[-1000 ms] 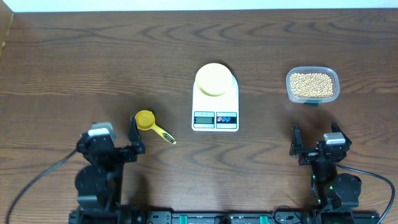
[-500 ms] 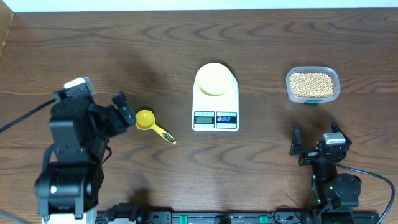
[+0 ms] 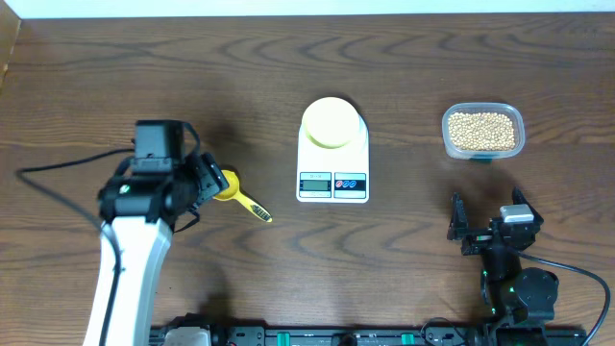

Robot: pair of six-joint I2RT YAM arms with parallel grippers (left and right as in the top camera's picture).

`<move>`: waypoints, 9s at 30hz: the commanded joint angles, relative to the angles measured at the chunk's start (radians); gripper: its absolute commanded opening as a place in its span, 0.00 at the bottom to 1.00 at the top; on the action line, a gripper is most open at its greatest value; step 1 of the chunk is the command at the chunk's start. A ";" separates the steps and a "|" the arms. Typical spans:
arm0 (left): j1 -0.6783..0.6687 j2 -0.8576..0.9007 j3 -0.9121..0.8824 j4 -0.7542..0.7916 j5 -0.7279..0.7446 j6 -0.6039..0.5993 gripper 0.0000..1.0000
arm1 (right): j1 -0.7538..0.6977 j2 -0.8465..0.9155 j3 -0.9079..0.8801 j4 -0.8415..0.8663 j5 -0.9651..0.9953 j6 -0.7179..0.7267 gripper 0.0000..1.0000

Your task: Scoop item into bowl and weigh 50g on scale

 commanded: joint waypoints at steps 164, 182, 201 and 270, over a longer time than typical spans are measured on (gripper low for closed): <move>-0.434 -0.207 0.010 -0.021 -0.033 -0.682 0.74 | 0.463 0.874 0.388 0.285 -0.497 0.656 0.01; -0.561 0.001 0.010 0.105 -0.033 -0.646 0.07 | 0.283 0.503 0.753 -0.690 -0.065 0.322 0.01; -0.736 0.548 0.010 0.544 -0.029 -0.639 0.07 | 0.283 0.504 0.752 -0.661 0.117 0.341 0.01; -0.747 0.652 0.002 0.643 -0.118 -0.653 0.07 | 0.283 0.545 0.750 -0.651 0.113 0.352 0.01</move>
